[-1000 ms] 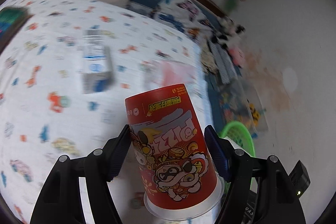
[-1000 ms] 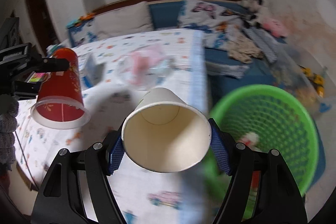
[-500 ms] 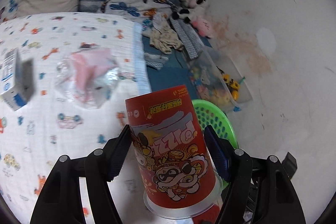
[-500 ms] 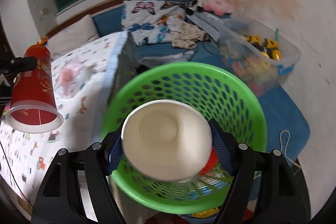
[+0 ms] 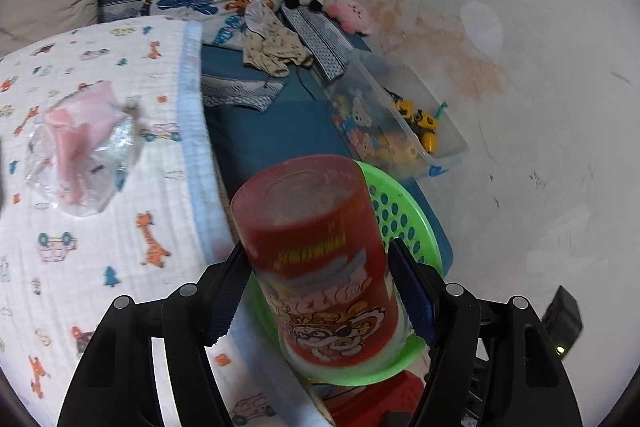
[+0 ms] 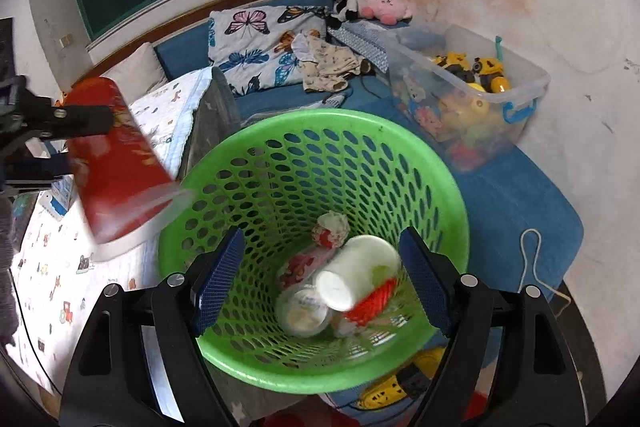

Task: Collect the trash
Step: 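Drop the paper cup into the basket with the right gripper while the left drops the red cup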

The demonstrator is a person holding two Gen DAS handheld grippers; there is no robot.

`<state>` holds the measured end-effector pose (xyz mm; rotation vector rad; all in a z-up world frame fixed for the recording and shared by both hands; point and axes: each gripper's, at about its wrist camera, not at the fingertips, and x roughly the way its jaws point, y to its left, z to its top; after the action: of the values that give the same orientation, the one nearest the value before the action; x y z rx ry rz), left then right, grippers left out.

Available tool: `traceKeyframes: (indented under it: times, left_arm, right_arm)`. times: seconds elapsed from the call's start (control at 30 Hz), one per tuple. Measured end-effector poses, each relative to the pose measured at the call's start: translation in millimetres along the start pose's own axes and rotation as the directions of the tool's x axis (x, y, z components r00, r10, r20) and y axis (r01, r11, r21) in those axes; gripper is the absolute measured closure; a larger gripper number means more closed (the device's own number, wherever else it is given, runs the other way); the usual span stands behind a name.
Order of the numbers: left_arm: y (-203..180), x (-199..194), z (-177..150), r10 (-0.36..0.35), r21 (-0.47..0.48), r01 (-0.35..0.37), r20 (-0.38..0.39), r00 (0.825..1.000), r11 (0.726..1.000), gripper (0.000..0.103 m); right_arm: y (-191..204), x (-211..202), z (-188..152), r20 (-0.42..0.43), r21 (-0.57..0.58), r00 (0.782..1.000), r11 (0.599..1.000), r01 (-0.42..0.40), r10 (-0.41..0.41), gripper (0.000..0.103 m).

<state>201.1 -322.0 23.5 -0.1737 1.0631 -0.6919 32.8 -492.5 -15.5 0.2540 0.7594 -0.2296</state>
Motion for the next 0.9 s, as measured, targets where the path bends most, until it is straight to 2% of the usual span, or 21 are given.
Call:
traceKeyframes:
  times: [0.33, 0.57, 0.7, 0.9]
  left_arm:
    - [-16.3, 26.4, -7.5, -0.01, 0.051, 0.012, -0.036, 0.999, 0.999, 0.036]
    - [-7.5, 14.8, -12.7, -0.018, 0.048, 0.019, -0.03, 0.999, 0.999, 0.036]
    - [3.5, -3.6, -13.8, 0.028, 0.051, -0.028, 0.011, 1.0, 0.998, 0.036]
    - [40.4, -35.4, -13.7, 0.108, -0.003, -0.108, 0.069, 0.992, 0.994, 0.036]
  right_arm:
    - [-9.0, -14.6, -4.1, 0.026, 0.016, 1.0, 1.0, 0.011, -0.011, 0.024]
    - [-1.9, -19.9, -4.7, 0.031, 0.007, 1.0, 1.0, -0.004, 0.004, 0.024]
    - [10.1, -21.8, -1.6, 0.038, -0.015, 0.999, 1.0, -0.024, 0.025, 0.023]
    - [40.4, -17.2, 9.0, 0.037, -0.062, 0.997, 0.996, -0.07, 0.073, 0.023]
